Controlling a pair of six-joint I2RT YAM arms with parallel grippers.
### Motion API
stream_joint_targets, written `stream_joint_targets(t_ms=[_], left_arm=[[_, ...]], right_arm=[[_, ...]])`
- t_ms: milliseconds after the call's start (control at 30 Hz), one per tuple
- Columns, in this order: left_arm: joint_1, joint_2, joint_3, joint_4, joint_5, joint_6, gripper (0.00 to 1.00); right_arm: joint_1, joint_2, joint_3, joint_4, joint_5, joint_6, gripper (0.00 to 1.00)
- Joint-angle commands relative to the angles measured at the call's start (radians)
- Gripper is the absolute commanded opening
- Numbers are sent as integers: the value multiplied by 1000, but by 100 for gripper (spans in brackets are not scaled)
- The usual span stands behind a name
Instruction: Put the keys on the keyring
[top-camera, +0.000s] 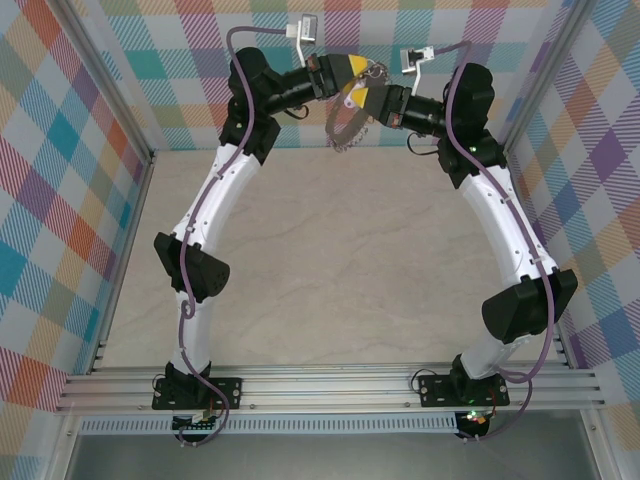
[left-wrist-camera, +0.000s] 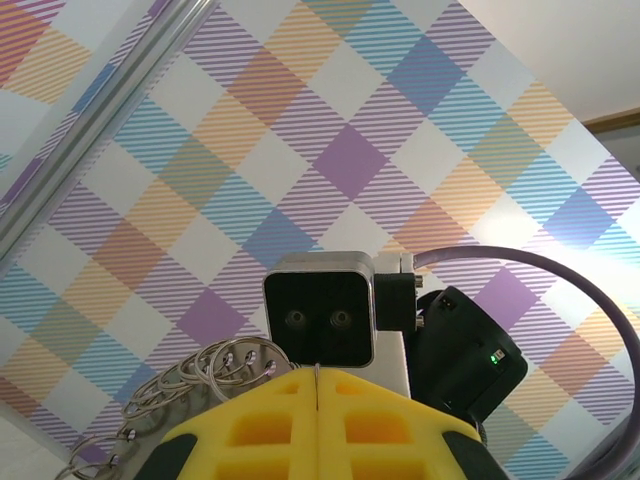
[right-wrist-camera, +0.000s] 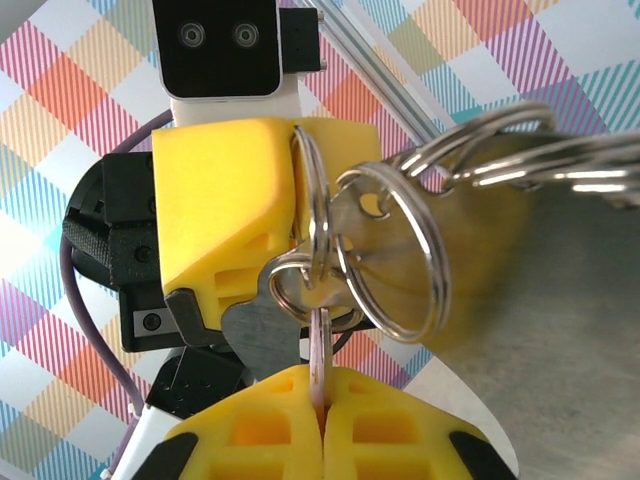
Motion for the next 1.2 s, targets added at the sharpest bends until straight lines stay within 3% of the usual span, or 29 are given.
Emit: stream_joint_targets(t_ms=[0, 167, 467, 700, 900, 1167], left_arm=[[-23, -27, -18, 68, -2, -17, 0], [-22, -40, -60, 94, -29, -29, 0], [-21, -40, -82, 122, -36, -45, 0], [-22, -50, -120, 146, -32, -45, 0], [-23, -53, -131, 152, -30, -47, 0], [-21, -45, -133, 173, -33, -65, 0]], right_arm=[[17, -16, 0, -39, 13, -38, 13], [-1, -73, -64, -55, 34, -43, 36], [-51, -218, -218, -38, 70, -17, 54], [-80, -261, -240, 3, 214, 81, 54], [-80, -190, -184, 106, 196, 186, 48], [-80, -128, -133, 138, 214, 210, 41]])
